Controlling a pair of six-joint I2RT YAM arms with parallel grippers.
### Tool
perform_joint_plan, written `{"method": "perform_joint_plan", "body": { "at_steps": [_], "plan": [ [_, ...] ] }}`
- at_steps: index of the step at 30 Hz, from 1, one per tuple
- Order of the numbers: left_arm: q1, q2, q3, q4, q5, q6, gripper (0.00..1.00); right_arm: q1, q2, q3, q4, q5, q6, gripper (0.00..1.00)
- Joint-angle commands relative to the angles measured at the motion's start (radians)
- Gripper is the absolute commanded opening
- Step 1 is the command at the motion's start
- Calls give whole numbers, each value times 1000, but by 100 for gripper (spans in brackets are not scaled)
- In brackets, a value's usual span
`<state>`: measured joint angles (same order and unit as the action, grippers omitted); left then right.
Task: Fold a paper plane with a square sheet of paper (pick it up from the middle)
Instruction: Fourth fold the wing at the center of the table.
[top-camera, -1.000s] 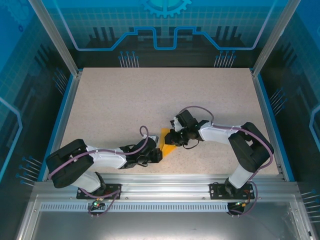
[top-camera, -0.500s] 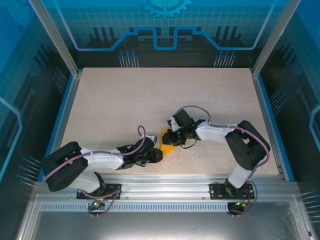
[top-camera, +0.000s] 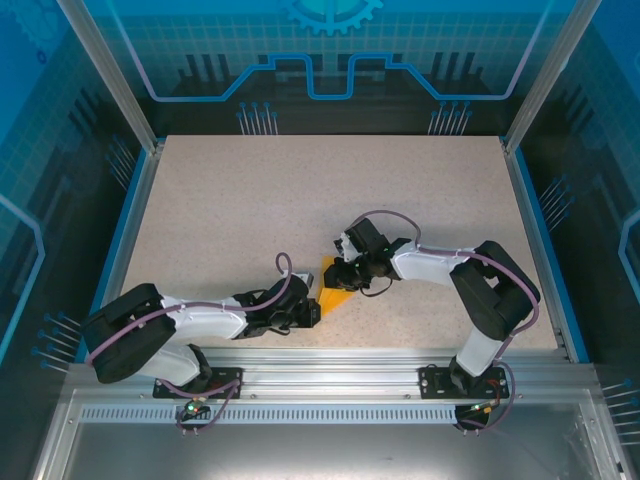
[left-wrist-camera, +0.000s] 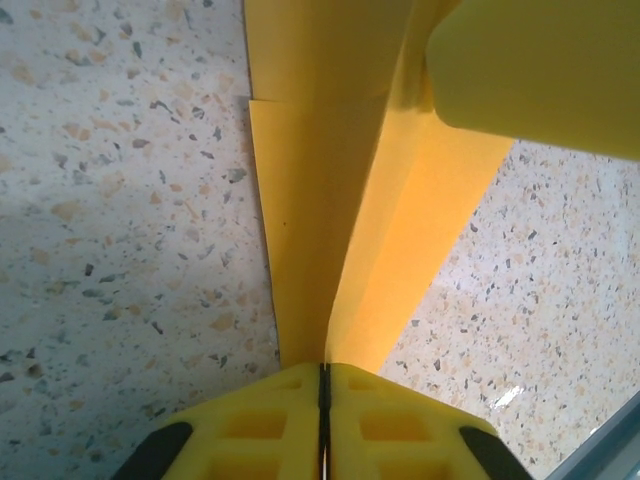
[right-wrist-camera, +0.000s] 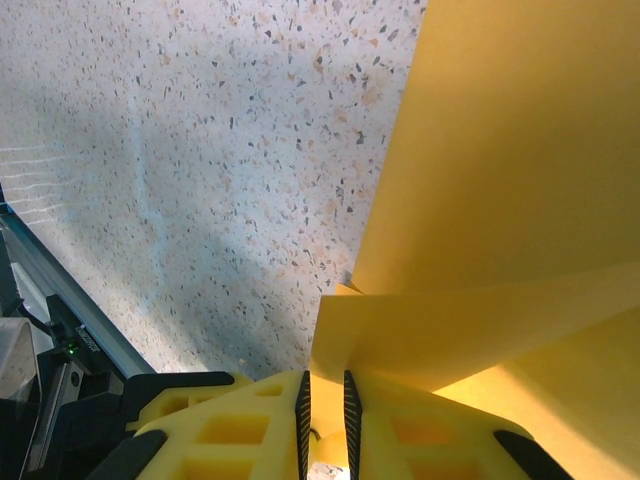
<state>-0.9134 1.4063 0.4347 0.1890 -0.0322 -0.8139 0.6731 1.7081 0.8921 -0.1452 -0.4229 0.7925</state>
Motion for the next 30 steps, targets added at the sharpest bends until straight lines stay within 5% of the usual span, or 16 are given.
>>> {"method": "perform_joint_plan", "body": {
  "at_steps": [1, 21, 30],
  "plan": [
    [7, 13, -13, 29, 5, -9, 7, 16, 16, 29, -10, -2, -9, 19],
    [11, 19, -64, 92, 5, -74, 4, 16, 109, 87, 13, -31, -10, 19],
    [11, -5, -57, 76, 0, -72, 20, 15, 136, 99, 23, -43, -12, 19]
  ]
}}
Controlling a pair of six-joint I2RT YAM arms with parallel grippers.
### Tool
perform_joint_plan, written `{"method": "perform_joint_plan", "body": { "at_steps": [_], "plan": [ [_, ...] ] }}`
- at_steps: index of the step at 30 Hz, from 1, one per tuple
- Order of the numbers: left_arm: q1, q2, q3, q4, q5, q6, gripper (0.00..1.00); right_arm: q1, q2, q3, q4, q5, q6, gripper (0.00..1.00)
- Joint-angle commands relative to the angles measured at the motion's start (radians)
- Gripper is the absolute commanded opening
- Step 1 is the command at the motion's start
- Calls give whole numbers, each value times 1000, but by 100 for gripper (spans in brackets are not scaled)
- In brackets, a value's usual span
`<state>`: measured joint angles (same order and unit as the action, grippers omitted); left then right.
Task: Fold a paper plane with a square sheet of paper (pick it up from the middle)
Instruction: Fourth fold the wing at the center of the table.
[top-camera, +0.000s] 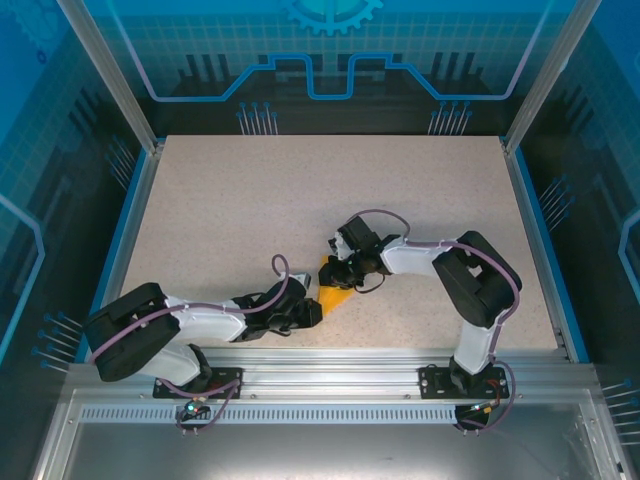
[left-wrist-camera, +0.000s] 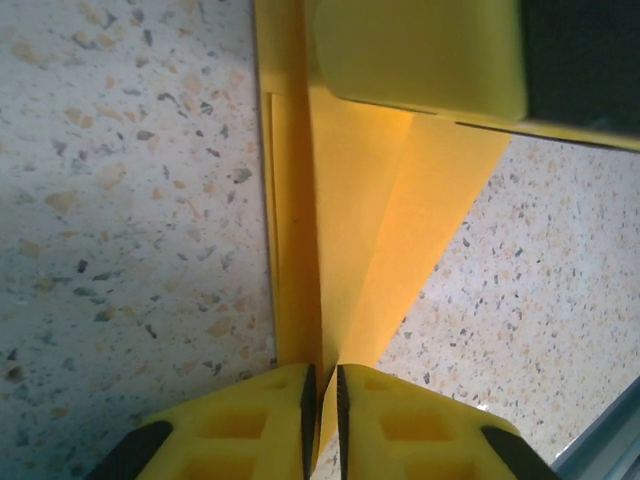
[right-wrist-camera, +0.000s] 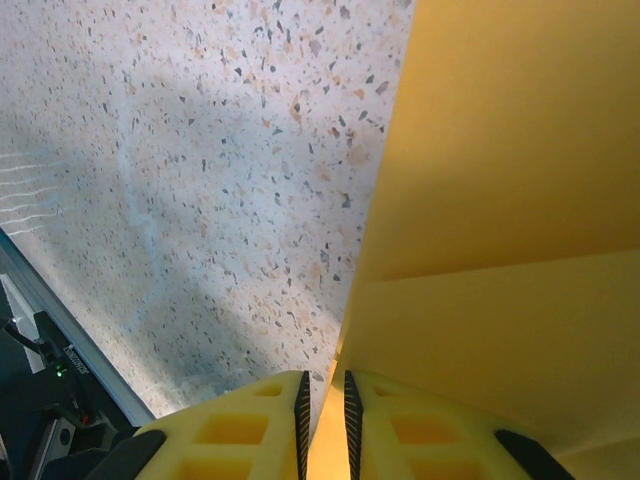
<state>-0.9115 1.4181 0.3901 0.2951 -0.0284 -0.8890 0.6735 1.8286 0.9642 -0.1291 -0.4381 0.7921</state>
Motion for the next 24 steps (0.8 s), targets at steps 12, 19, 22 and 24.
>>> {"method": "perform_joint_plan", "body": {
  "at_steps": [12, 19, 22, 24],
  "plan": [
    [96, -100, 7, -72, 42, 49, 34, 13, 11, 14, 11, -28, -13, 19],
    [140, -71, 28, -26, 156, 72, 35, 12, 6, 9, 11, -24, -12, 19],
    [140, -50, 42, -26, 166, 79, 34, 13, 6, 8, 11, -24, -10, 19],
    [141, -37, 46, -23, 168, 79, 34, 14, 6, 6, 13, -24, -8, 19]
  ]
}}
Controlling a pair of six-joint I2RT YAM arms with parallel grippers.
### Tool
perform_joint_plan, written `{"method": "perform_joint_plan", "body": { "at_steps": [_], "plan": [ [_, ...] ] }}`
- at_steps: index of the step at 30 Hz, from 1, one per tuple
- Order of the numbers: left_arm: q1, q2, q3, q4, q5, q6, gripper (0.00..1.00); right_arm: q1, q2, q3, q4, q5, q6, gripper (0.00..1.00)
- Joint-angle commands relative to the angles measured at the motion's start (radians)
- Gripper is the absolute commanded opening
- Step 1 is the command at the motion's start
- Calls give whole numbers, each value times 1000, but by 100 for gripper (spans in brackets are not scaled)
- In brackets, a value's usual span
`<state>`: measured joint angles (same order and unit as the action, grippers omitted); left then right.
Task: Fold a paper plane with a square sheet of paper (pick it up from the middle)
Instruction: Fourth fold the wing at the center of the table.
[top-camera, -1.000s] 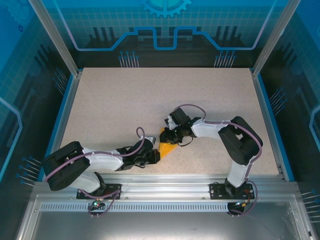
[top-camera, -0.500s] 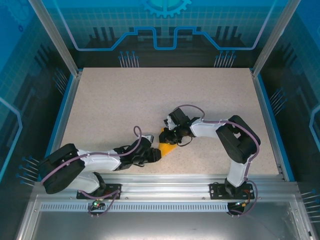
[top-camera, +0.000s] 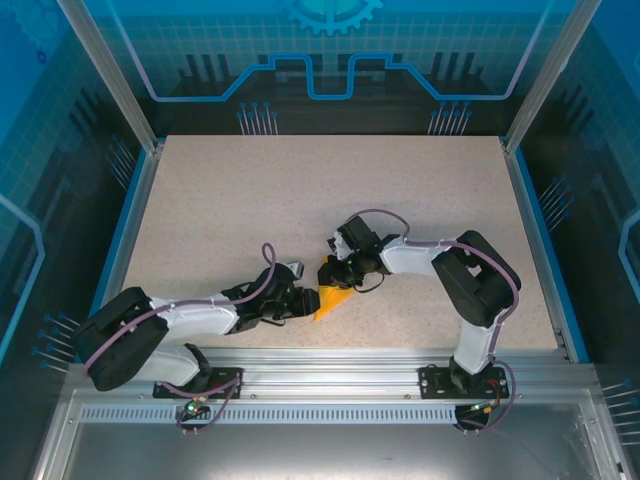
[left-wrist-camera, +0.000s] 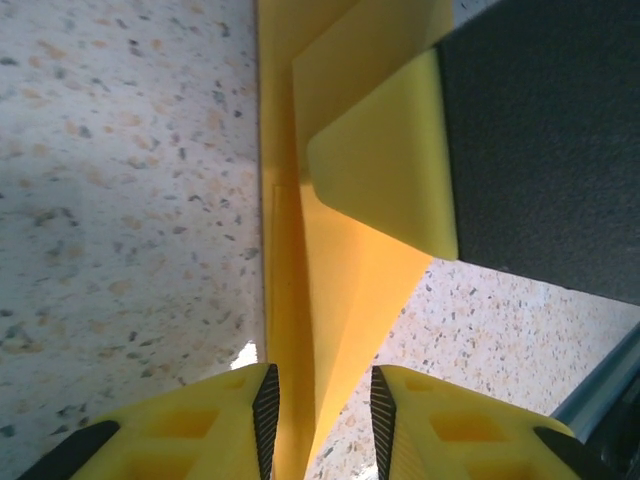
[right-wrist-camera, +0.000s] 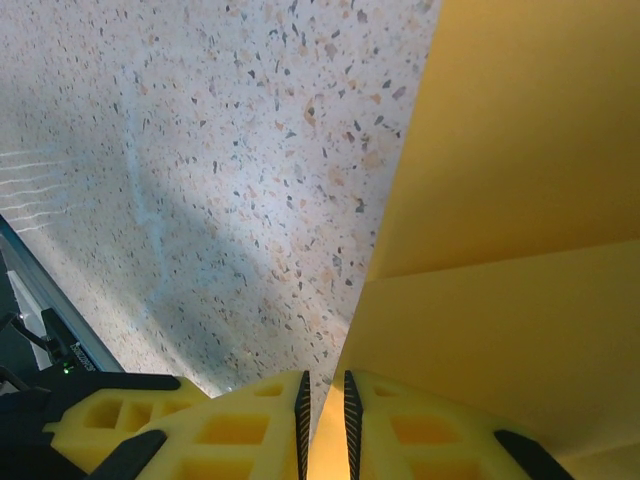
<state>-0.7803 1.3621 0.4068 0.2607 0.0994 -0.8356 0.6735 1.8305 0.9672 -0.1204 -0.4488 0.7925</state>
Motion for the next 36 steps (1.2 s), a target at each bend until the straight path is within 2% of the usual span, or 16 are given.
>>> {"method": "perform_joint_plan", "body": {
  "at_steps": [1, 11, 23, 36],
  "plan": [
    [10, 26, 33, 9, 40, 27, 33, 14, 2, 4, 4, -13, -9, 19],
    [10, 89, 72, 4, 42, 36, 26, 13, 0, 2, 2, -14, -10, 19],
    [10, 105, 38, -25, -43, -24, 7, 12, -19, 13, -11, -9, -16, 19],
    [9, 123, 36, -31, -49, -36, 5, -22, -145, -56, -27, 43, -6, 21]
  ]
}}
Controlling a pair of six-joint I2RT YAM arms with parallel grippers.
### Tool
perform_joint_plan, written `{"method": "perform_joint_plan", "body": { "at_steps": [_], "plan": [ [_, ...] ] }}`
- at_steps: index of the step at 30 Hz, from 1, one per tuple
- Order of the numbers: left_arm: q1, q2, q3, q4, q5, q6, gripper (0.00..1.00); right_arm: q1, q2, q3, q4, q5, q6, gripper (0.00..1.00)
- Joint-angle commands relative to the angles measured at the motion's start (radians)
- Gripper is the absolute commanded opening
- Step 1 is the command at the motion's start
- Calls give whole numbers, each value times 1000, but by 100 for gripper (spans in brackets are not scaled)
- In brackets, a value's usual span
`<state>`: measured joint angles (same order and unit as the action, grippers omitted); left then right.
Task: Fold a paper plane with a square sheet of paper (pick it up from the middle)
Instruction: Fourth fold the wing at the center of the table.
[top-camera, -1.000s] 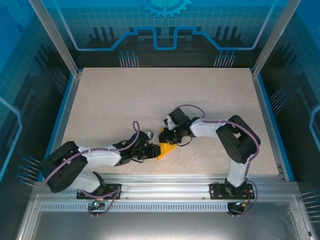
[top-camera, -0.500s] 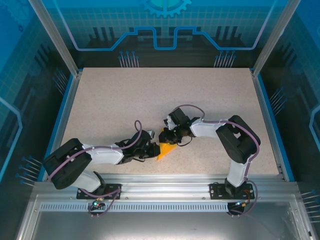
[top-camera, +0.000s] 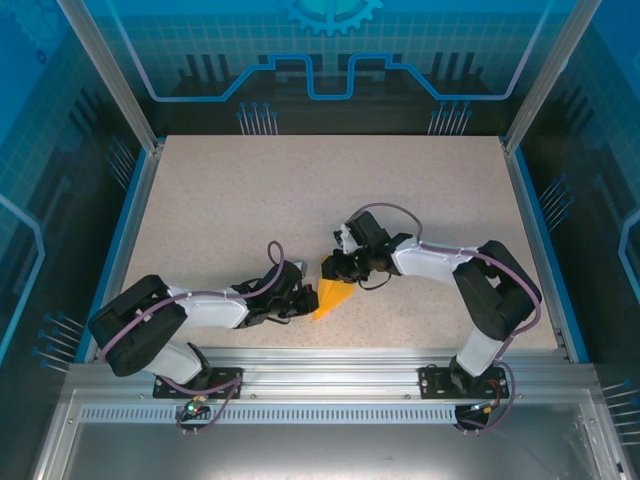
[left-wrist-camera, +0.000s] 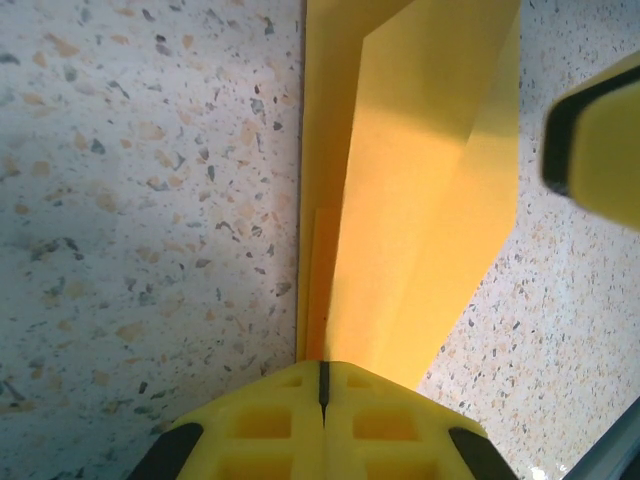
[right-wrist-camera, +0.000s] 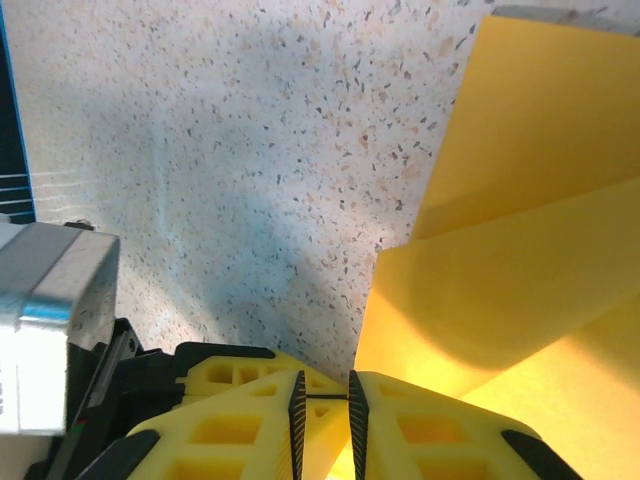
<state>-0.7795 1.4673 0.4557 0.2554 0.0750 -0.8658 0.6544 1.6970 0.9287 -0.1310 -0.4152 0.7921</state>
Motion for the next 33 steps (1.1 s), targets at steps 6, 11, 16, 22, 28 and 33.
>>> {"method": "perform_joint_plan", "body": {
  "at_steps": [6, 11, 16, 22, 28, 33],
  "plan": [
    [9, 31, -8, -19, -16, -7, 6, 20, 34, -1, -1, -5, 1, 20],
    [9, 33, -8, -20, -14, -4, 6, 27, 87, 24, 23, -32, 5, 20],
    [9, 33, -2, -18, -6, 3, 7, 33, 102, 37, 16, -37, 1, 20],
    [9, 34, 8, -12, 5, 19, 7, 40, 70, 40, -11, -17, -7, 20],
    [9, 41, 8, 17, 22, 27, 8, 45, 98, 50, -4, -29, -7, 20],
    [9, 42, 14, 21, 27, 36, 8, 47, 104, 57, -15, -17, -11, 20]
  ]
}}
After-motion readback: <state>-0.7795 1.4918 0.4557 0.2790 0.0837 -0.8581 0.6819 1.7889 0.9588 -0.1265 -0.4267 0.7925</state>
